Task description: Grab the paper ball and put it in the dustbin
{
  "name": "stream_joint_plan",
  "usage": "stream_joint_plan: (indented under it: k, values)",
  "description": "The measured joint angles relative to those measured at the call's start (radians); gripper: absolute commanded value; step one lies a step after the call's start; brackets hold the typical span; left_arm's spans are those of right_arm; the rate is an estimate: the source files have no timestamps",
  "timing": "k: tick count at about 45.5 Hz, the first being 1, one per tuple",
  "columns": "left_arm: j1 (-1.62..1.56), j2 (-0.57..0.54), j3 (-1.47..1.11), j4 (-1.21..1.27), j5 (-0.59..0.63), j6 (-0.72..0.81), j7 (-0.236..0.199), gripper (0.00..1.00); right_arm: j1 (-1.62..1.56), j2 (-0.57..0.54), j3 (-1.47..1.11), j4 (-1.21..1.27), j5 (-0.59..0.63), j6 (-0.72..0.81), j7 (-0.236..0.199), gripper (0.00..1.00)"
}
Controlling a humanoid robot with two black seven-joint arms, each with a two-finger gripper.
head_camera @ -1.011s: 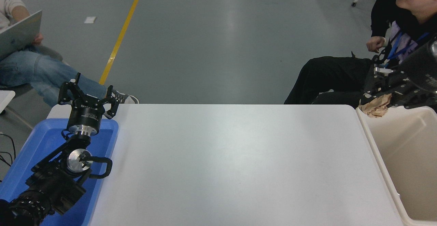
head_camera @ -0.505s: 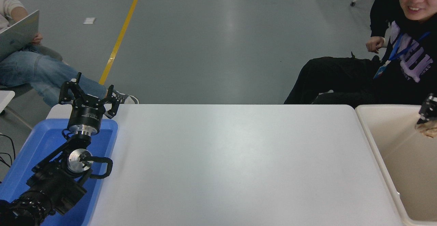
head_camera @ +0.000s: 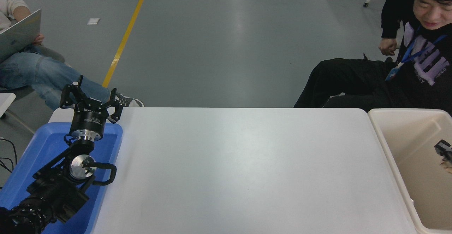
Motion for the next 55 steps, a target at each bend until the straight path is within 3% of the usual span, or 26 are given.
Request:
stream_joint_plan:
  k: [20, 21, 24, 25, 55]
  values:
    - [0.000, 0.000, 0.000, 0.000, 0.000, 0.000, 0.000, 0.99, -0.134, 0.134, 0.049, -0.222, 0.000, -0.104, 0.002, 0.00]
    - [0.000, 0.000, 0.000, 0.000, 0.000, 0.000, 0.000, 0.99, -0.136, 0.136, 0.050, -0.225, 0.000, -0.106, 0.002, 0.03]
    - [0.000, 0.000, 0.000, 0.000, 0.000, 0.000, 0.000, 0.99, -0.141, 0.141, 0.051, -0.236, 0.000, -0.111, 0.002, 0.55]
    - [0.000, 0.000, 0.000, 0.000, 0.000, 0.000, 0.000, 0.99, -0.142, 0.142, 0.052, -0.239, 0.000, -0.113, 0.002, 0.59]
    - [0.000, 0.000, 0.000, 0.000, 0.000, 0.000, 0.000, 0.99, -0.112, 0.107, 0.062, -0.134, 0.010, -0.199, 0.002, 0.62]
